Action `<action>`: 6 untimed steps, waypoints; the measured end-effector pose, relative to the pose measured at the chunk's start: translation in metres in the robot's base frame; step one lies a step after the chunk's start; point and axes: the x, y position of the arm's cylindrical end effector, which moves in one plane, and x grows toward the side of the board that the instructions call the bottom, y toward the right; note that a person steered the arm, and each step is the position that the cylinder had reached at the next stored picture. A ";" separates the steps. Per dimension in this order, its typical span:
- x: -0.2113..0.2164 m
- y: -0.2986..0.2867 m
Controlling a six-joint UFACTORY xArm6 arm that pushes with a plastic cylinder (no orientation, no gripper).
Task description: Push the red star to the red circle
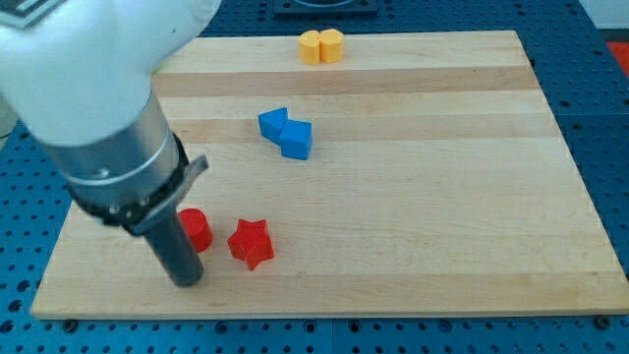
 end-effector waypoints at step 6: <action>-0.060 0.034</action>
